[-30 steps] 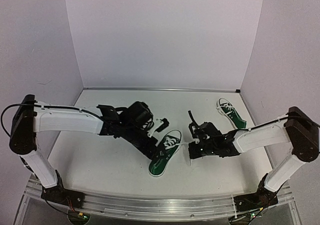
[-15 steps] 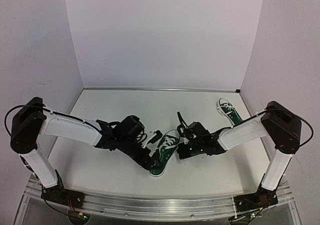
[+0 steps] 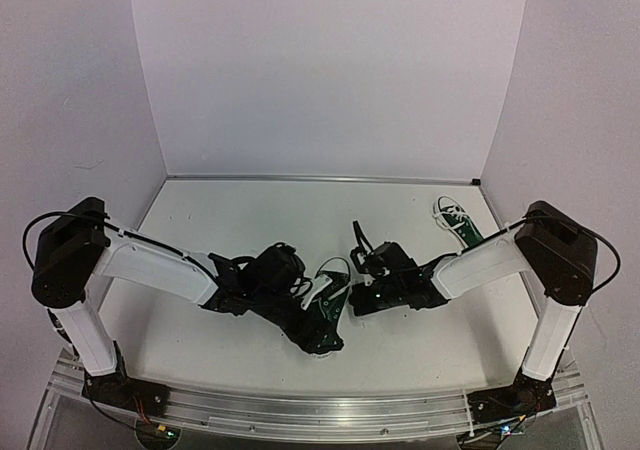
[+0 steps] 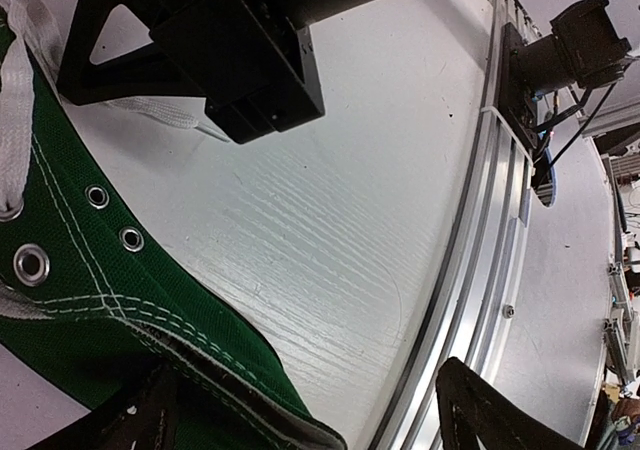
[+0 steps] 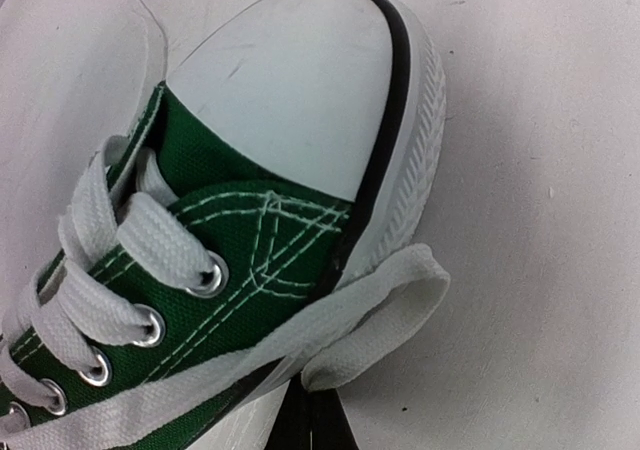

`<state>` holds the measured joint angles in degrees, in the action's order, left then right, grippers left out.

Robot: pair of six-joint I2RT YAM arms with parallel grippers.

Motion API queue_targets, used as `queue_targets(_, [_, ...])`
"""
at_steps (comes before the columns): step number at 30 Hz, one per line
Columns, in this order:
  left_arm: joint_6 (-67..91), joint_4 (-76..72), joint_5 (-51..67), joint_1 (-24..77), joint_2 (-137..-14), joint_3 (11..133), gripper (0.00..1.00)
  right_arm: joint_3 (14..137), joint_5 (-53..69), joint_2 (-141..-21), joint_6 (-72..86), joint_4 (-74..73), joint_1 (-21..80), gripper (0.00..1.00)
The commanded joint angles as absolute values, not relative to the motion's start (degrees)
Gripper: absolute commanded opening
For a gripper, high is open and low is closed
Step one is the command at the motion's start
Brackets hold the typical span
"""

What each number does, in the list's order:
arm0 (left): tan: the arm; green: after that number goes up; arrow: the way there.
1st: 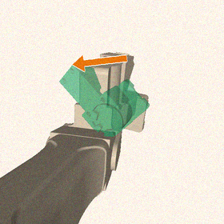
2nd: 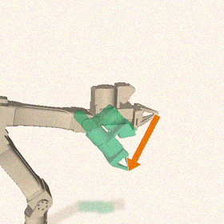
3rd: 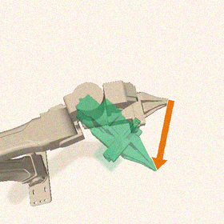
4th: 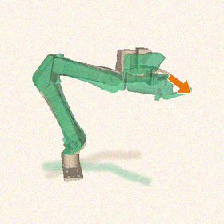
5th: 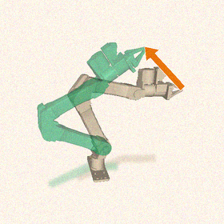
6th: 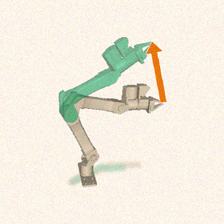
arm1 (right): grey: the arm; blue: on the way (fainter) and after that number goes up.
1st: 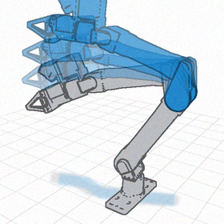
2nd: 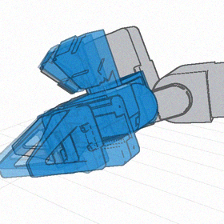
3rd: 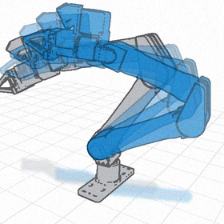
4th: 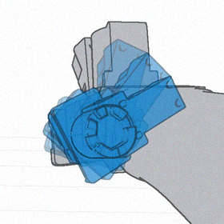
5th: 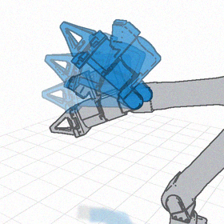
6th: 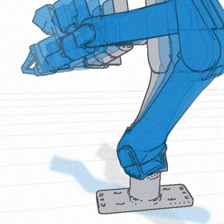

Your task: Tie the shoes

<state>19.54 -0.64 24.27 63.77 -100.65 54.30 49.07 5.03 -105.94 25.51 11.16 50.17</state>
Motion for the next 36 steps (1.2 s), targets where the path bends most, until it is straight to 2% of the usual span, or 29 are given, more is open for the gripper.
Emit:
queue_targets(1, [18.8, 0.4, 23.6, 64.0, -97.3, 54.7, 0.87, 47.9, 8.7, -104.1, 25.8, 12.5, 50.9, 0.00])
queue_targets(8, [22.5, 0.5, 20.6, 56.4, -91.9, 47.7, 0.91, 47.3, 11.5, -104.5, 26.8, 13.3, 50.9, 0.00])
queue_targets(18, [23.6, -7.1, 25.4, 56.7, -103.8, 52.8, 0.86, 45.8, 15.4, -105.5, 28.9, 17.8, 51.4, 0.00])
queue_targets(24, [22.7, -5.9, 26.6, 61.1, -104.4, 55.6, 0.84, 42.0, 16.3, -102.6, 31.4, 20.2, 51.9, 0.00])
queue_targets(32, [21.9, -3.2, 24.8, 62.4, -100.2, 53.9, 0.81, 37.8, 16.4, -98.0, 34.4, 21.7, 53.8, 0.00])
queue_targets(36, [23.8, -1.1, 20.3, 56.0, -91.9, 51.4, 0.80, 37.8, 15.2, -95.5, 34.8, 20.2, 53.9, 0.00])
